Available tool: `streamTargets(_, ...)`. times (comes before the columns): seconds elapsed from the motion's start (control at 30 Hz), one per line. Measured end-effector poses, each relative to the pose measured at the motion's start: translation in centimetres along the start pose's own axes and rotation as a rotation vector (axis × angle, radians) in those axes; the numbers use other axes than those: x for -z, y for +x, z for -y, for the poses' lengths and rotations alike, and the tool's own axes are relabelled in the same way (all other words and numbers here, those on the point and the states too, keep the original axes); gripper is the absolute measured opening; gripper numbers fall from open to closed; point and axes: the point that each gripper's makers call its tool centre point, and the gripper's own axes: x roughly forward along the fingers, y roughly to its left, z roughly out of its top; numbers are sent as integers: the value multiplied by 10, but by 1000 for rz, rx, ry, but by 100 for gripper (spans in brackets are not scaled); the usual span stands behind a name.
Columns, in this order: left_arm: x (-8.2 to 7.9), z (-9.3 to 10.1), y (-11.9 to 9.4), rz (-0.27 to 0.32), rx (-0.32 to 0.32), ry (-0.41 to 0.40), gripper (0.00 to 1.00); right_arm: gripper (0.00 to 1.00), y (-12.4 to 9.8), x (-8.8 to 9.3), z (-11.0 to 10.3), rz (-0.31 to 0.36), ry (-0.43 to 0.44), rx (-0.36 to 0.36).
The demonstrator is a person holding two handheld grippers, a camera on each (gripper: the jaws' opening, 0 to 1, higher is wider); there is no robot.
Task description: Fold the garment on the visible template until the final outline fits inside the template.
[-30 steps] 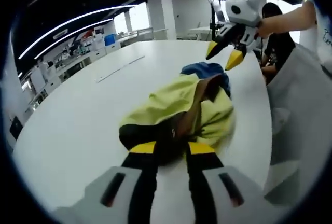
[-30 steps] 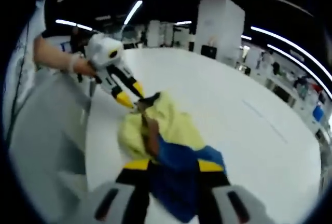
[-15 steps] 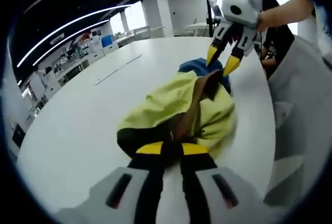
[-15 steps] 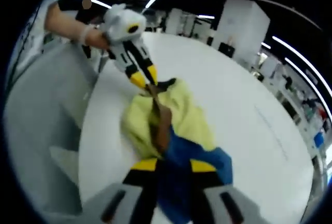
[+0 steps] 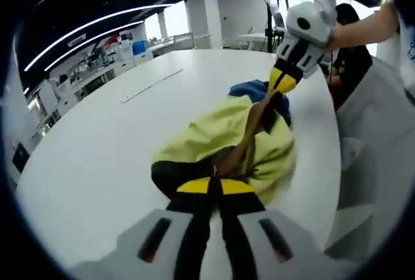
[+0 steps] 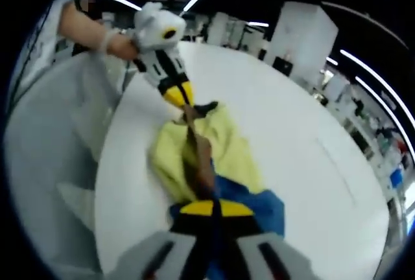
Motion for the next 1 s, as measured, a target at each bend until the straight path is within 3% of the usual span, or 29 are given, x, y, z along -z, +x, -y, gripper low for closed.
streamTargets(0.23, -30, -12, -10, 52, -37, -27, 0, 0, -22, -27, 19, 129, 168, 74)
streamTargets(0.57, -95, -59, -27, 159, -120, -80, 0, 0, -57, -76, 57, 233, 139, 176)
streamTargets(0.77, -133, -83, -34, 217, -147, -57, 0, 0, -70, -104, 91, 298, 131, 245)
streamTargets(1.0, -165, -100, -33, 258, -151, -50, 0, 0, -84, -122, 130, 355, 155, 321)
